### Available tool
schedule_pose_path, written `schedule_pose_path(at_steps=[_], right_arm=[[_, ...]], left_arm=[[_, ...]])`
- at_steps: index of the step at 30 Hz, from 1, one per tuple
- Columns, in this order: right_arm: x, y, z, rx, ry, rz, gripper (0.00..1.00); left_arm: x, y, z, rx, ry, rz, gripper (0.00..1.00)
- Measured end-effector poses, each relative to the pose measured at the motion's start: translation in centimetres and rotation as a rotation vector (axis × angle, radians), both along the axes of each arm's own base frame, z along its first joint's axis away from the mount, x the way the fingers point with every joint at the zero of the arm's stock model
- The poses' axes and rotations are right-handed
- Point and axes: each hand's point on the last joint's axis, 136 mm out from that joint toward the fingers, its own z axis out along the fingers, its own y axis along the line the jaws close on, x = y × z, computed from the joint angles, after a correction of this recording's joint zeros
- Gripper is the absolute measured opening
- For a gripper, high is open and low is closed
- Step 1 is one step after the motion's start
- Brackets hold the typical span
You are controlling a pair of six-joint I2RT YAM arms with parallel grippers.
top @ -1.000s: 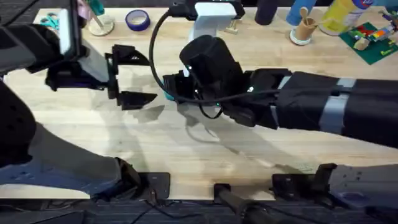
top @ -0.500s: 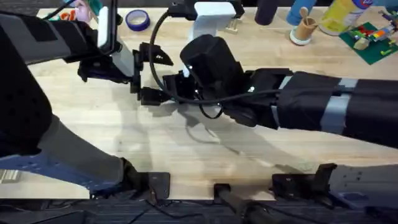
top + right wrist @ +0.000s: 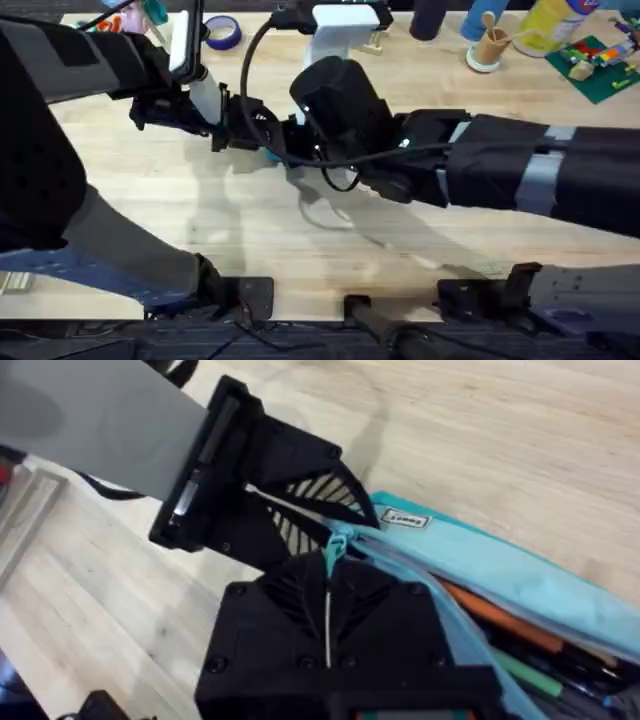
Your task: Unzip the bag, pick up the pens from the table one at a time and place them inside, then zip the bag closed.
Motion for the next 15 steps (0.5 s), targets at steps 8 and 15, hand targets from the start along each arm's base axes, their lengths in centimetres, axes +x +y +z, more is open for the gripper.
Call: schedule_pose_path(at_steps=[8, 15], right_arm=[[0.8, -2.3, -1.7, -0.066, 0.06, -0.037, 0.031], [2.0, -3.4, -1.7, -0.051, 0.094, -0.052, 0.031]], left_arm=[[-0.1, -0.1, 0.0, 0.0, 0.004, -0.004, 0.046], [-0.1, -0.3, 0.1, -0.004, 0.001, -0.008, 0.046]])
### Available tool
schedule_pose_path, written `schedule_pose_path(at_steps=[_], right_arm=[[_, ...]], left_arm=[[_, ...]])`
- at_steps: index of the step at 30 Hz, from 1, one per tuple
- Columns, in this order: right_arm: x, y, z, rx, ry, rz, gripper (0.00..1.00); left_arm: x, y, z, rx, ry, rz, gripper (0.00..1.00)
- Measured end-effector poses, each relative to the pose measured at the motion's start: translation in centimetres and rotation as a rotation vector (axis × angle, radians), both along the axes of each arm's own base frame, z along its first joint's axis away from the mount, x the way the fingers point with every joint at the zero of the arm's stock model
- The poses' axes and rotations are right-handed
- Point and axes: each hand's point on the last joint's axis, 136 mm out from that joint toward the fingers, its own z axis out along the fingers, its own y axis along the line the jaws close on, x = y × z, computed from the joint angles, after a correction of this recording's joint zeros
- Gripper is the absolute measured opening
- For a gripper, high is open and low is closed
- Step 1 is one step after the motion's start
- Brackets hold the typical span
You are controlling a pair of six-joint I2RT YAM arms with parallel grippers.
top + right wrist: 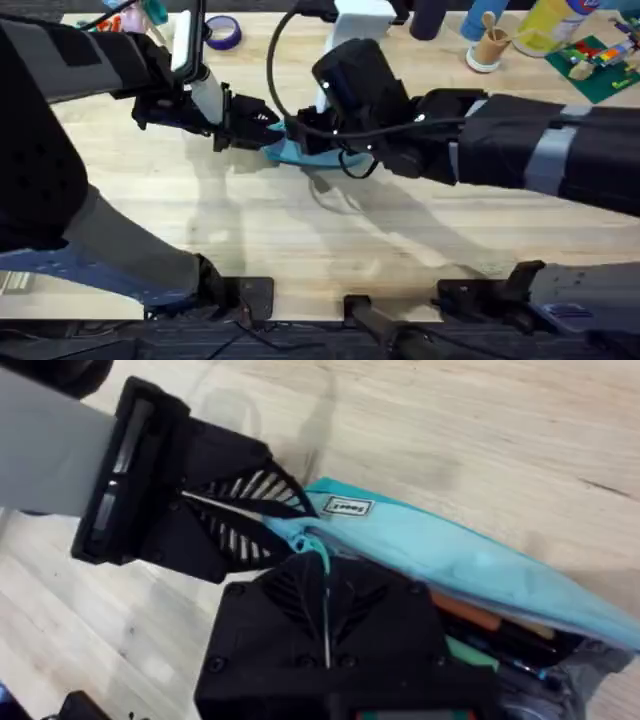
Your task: Unzip the bag, pick up the pens from the table one at a time and place them inside, then zip the bag closed.
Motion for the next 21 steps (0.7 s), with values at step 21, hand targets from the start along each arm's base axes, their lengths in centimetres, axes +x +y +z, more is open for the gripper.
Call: schedule_pose_path(at_steps=[21], right_arm=[[5.7, -10.7, 1.2, -0.094, -0.004, -0.266, 0.03]], left_arm=[[0.0, 0.1, -0.1, 0.007, 0.004, 0.003, 0.045]])
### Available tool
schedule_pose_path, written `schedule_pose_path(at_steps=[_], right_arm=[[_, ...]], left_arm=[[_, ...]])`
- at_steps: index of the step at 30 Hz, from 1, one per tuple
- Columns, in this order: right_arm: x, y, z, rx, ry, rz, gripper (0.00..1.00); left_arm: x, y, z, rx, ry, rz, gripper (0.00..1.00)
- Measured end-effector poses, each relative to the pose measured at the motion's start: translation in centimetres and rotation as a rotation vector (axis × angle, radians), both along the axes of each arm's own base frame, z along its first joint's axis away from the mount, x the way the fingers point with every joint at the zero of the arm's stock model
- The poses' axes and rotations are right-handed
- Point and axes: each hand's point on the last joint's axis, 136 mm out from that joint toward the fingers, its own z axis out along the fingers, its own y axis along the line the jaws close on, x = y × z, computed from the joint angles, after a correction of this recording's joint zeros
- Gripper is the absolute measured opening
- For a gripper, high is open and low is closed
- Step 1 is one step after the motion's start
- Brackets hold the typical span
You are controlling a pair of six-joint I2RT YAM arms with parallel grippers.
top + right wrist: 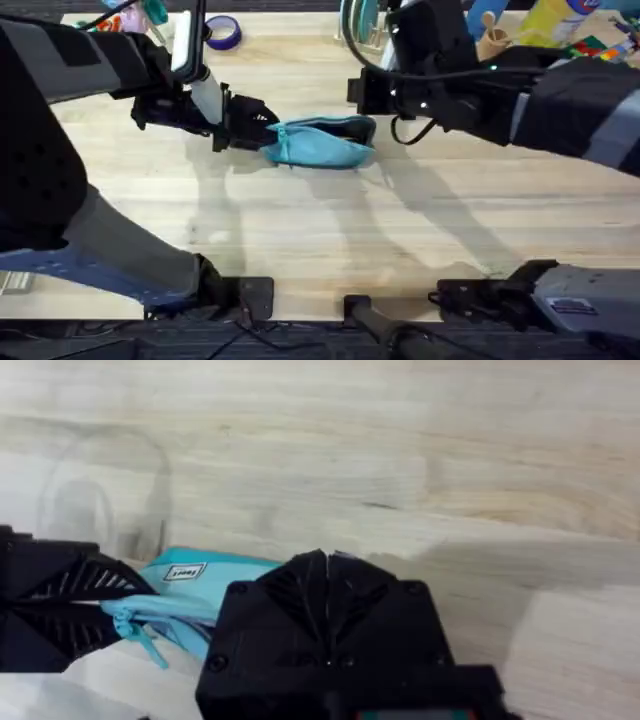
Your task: Unzip the bag, pick up the pens from the table one at a time and place them inside, then zip the bag closed.
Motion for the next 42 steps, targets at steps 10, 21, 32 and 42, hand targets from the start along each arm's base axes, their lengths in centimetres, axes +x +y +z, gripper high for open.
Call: schedule_pose_path(at_steps=[10, 21, 32, 42], right_arm=[[-0.1, -0.5, 4.7, 0.016, -0.131, 0.038, 0.06], [-2.4, 1.5, 8.0, 0.056, -0.206, 0.12, 0.996], [-2.9, 2.3, 8.1, 0.06, -0.207, 0.142, 0.997], [-3.2, 2.6, 8.1, 0.061, -0.207, 0.154, 0.997]], left_arm=[[0.0, 0.0, 0.0, 0.0, 0.0, 0.0, 0.045], [0.0, 0.0, 0.0, 0.0, 0.0, 0.0, 0.044], [0.0, 0.1, 0.0, 0.001, 0.001, 0.002, 0.482], [0.1, 0.2, 0.0, 0.0, 0.005, 0.01, 0.995]])
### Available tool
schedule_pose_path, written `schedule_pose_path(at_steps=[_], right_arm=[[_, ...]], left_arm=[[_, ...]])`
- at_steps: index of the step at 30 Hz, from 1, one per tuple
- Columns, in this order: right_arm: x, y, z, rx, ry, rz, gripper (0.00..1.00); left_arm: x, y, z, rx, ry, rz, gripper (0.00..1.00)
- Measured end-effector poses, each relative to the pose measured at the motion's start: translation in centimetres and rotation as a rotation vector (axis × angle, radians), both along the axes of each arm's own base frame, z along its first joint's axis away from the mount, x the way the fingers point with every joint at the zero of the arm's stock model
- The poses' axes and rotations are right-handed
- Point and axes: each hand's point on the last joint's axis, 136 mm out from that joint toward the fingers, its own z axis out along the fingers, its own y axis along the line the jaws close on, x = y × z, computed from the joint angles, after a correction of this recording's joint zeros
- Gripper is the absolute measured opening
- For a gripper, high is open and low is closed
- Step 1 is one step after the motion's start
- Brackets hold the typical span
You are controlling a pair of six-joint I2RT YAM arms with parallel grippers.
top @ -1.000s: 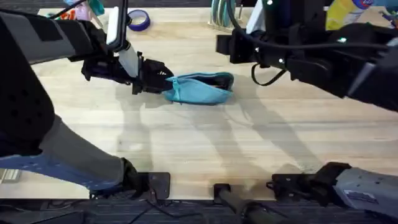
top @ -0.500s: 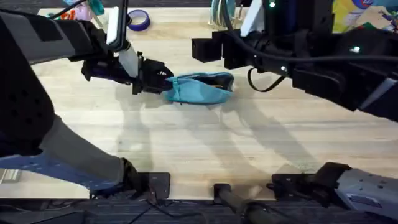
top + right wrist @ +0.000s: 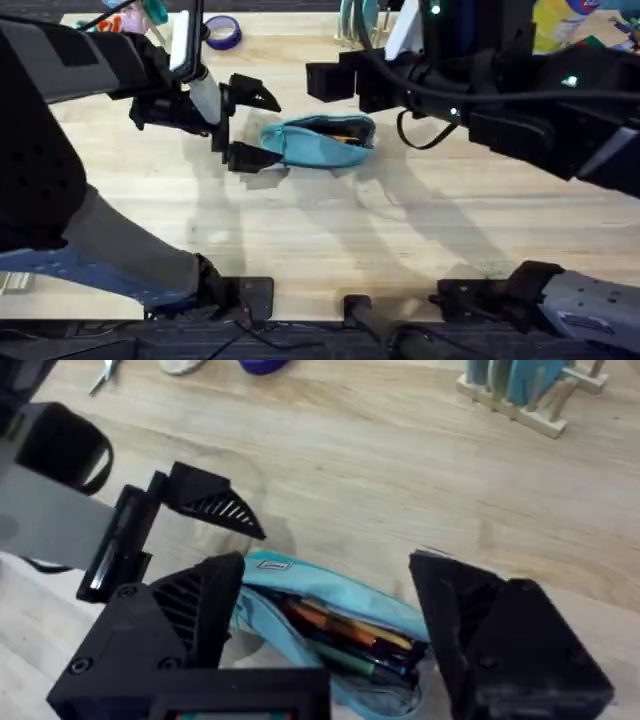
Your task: Unzip the bag, pick up the pens from the table one at a time and place them inside, then zip the bag closed.
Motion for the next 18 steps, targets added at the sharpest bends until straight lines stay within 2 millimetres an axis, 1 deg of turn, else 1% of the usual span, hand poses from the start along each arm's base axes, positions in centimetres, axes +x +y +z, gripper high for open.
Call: schedule_pose_path(at_steps=[3, 8, 10, 12, 15, 18], right_arm=[[-0.3, 0.3, 0.0, 0.0, 0.0, 0.01, 0.997], [-0.4, 0.5, 0.0, 0.0, 0.0, 0.015, 0.996], [-0.4, 0.5, 0.0, 0.0, 0.0, 0.014, 0.997], [-0.5, 0.6, 0.0, 0.012, 0.009, 0.017, 0.997], [-1.1, 1.4, -0.1, 0.053, 0.042, 0.043, 0.997], [-2.2, 2.6, -0.1, 0.081, 0.07, 0.091, 0.997]], left_arm=[[-0.2, 0.0, 0.0, 0.0, 0.013, 0.0, 0.994], [-1.9, 0.8, -0.3, 0.02, 0.099, 0.001, 0.995], [-2.9, 1.5, 0.0, 0.014, 0.114, -0.005, 0.995], [-3.3, 2.3, 0.2, 0.011, 0.105, -0.001, 0.995], [-3.2, 3.8, 0.3, 0.018, 0.064, 0.029, 0.995], [-2.9, 5.3, 0.3, 0.026, 0.035, 0.068, 0.995]])
